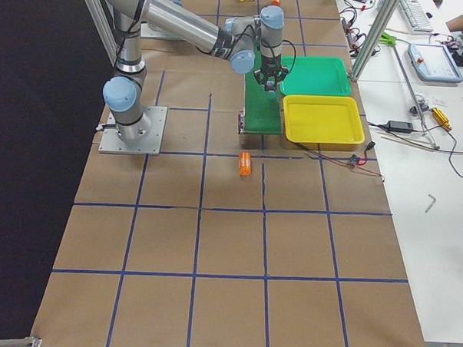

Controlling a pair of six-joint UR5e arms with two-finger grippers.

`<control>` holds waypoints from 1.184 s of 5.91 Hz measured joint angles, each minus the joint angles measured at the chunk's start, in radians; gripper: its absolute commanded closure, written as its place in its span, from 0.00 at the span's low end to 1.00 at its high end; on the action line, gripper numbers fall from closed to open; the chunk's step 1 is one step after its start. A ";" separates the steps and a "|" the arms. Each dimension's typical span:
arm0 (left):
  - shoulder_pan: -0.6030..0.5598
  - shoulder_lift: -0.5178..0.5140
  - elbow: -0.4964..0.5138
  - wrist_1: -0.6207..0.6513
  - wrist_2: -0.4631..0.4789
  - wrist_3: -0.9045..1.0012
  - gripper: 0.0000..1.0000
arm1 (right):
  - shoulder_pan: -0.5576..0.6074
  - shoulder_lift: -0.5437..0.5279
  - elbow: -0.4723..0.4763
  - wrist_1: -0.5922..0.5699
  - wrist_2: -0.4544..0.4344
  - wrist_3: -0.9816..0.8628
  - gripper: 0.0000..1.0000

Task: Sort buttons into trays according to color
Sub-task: 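Drop the green button into the green tray while the left gripper grasps a yellow button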

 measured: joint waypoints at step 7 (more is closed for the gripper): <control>0.137 -0.088 -0.095 0.129 -0.054 -0.032 1.00 | 0.239 0.426 -0.392 -0.146 0.147 0.226 0.00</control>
